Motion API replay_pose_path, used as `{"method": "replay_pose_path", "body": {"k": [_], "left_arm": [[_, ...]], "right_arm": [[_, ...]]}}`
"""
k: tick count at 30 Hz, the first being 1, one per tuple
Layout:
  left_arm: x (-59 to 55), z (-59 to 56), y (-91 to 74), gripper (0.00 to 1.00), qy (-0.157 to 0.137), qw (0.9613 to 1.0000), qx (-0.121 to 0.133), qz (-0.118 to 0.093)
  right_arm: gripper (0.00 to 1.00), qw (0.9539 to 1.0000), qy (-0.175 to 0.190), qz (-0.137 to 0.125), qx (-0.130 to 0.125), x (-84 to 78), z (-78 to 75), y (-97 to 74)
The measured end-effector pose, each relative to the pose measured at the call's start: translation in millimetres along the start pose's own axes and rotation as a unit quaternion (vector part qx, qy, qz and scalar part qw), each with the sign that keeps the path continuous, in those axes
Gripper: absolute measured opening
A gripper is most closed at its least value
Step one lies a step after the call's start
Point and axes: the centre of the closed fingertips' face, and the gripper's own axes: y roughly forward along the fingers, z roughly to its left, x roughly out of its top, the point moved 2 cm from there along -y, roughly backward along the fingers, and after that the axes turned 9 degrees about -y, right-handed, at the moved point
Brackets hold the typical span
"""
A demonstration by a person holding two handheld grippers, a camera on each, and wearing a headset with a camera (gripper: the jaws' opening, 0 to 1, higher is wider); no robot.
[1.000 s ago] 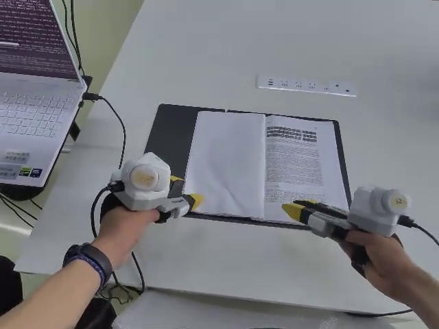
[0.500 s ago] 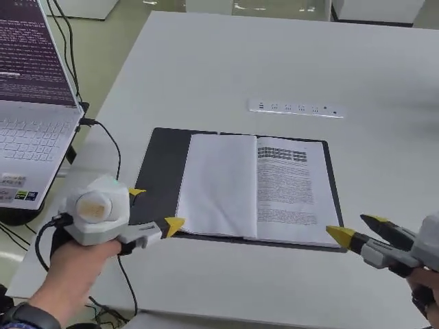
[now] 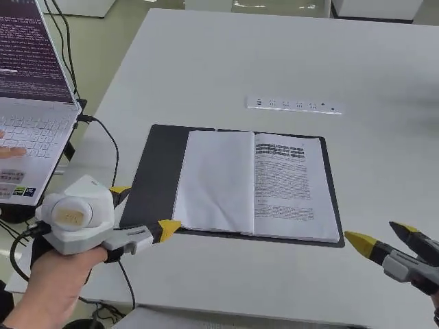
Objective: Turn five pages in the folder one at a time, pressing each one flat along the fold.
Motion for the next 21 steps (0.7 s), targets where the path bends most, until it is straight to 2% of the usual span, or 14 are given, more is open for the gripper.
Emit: {"method": "replay_pose_path", "body": {"k": [21], "left_arm": [[0.7,-5.4,2.0,0.75,0.001,1.0000,-0.006,-0.001]], "right_arm": [[0.78,0.9998,0.011,-0.005,-0.014,-3.2,-7.0,-9.9]]}}
